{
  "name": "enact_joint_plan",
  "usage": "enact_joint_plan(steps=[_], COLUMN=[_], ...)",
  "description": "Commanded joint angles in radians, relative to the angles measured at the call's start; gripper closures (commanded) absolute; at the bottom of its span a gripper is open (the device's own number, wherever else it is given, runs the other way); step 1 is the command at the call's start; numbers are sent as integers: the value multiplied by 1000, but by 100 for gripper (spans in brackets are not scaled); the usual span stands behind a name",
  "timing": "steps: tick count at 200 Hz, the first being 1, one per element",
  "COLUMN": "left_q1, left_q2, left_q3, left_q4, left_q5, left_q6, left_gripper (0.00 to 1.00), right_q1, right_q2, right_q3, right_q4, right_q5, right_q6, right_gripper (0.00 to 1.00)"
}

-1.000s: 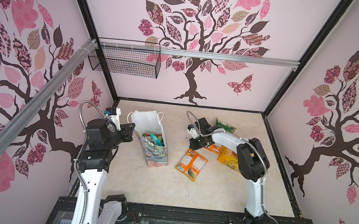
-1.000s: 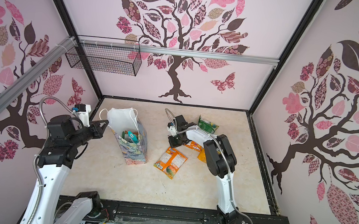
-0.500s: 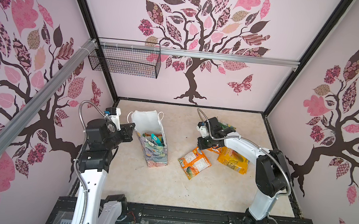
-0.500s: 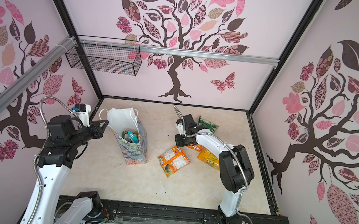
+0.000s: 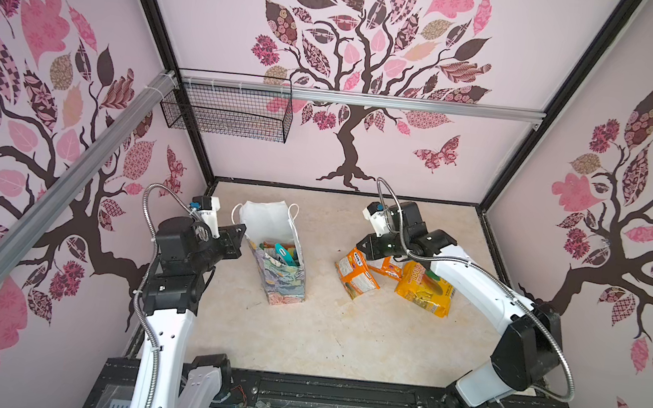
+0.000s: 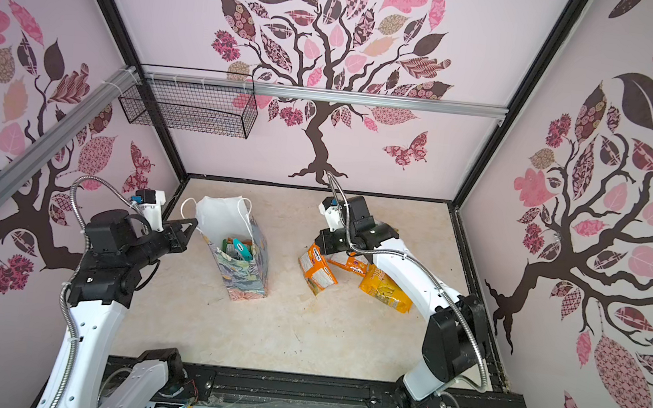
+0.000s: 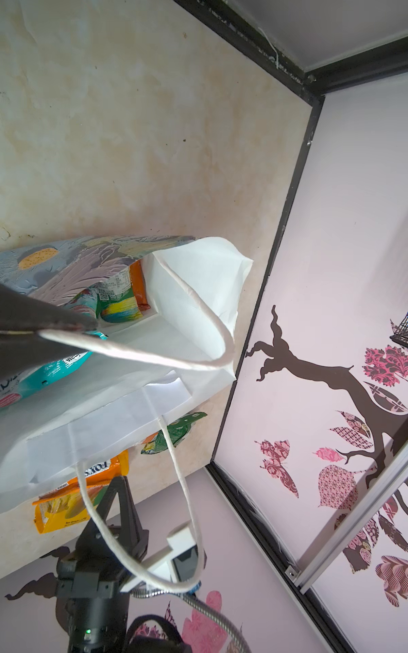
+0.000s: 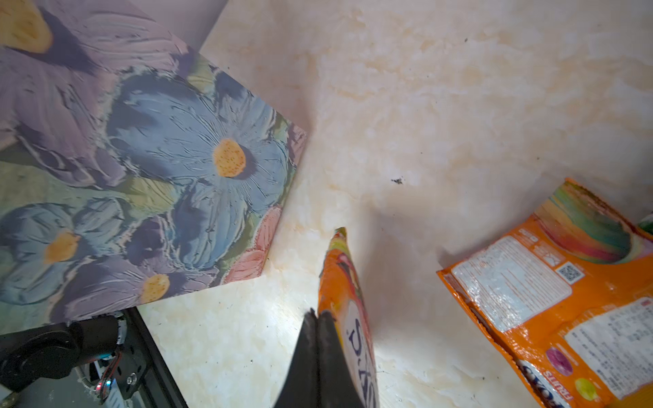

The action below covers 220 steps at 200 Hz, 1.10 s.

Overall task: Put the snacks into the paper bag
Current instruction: 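Move the open right gripper over the pink-orange Fox's Fruits packet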

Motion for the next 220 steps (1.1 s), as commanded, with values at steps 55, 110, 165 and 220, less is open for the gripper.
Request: enact_joint_plan(steps=[55,110,165,220], left_q1=[-3,-2,-2,-2], left_q2=[-13,-18,-14,-15], left_q3=[7,6,6,4], left_q4=[23,24,22,19], left_q5=[25,19,18,13], left_q6=[15,16,15,18], left_gripper=[100,100,100,100], right_q1=[23,165,199,74], right_q2=[-69,-48,-31,114], right_q3=[226,220,-151,-255], right_q4=[-4,-128,-39,107], right_q5=[-42,270,441,211], right_q6=[13,-161,-101,44], right_gripper=[100,87,47,26])
